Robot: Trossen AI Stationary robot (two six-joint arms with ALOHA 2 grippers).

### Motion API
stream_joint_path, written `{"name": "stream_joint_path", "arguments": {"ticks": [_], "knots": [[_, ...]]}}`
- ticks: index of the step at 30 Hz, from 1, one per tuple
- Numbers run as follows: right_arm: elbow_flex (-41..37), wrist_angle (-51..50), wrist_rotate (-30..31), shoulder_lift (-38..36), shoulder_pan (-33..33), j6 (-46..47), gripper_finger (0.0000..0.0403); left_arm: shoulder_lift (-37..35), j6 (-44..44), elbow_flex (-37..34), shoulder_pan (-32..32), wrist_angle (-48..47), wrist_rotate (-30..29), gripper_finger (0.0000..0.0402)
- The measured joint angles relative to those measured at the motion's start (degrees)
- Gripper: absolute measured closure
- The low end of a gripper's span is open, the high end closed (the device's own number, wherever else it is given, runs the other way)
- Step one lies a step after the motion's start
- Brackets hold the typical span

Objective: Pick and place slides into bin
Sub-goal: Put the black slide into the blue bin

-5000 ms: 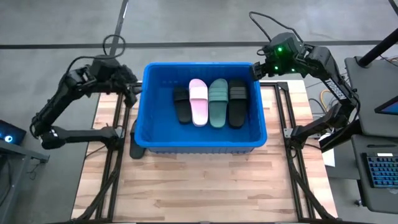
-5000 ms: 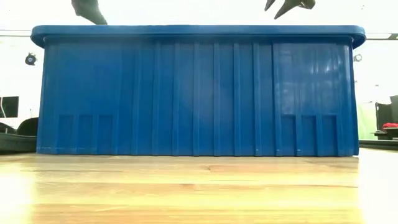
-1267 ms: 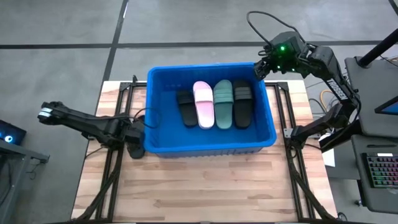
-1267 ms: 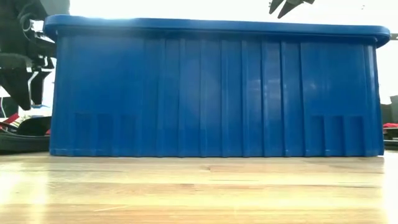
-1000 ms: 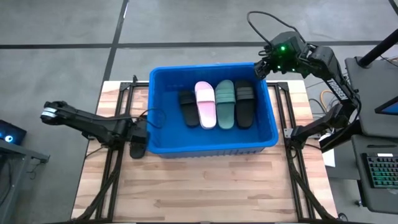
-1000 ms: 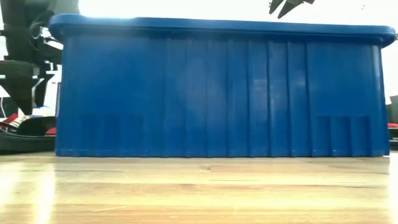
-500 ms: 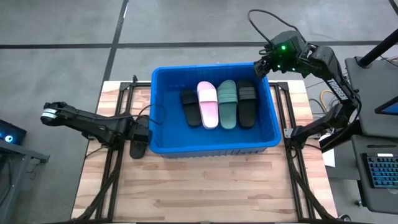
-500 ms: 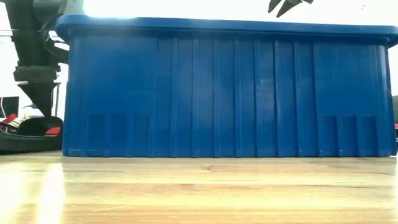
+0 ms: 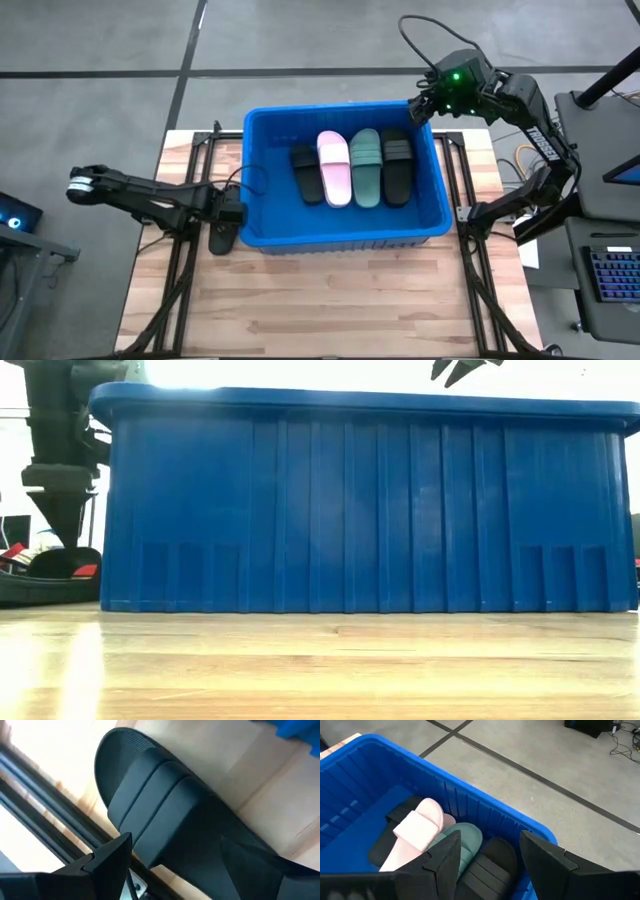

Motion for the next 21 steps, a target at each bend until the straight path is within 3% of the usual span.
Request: {"name": "stream_joint_path", "arguments": {"ticks": [14, 21], "knots": [[0.0, -0.1, -0.6, 0.0, 0.0, 0.7, 0.0209, 1.9, 20.3, 0.1, 7.1, 2.7, 10.6, 0.0217], [0.0, 0.0, -0.7, 0.0, 0.0, 0.7, 0.0209, 1.7, 20.9, 0.1, 8.5, 2.6, 11.7, 0.0272]]}}
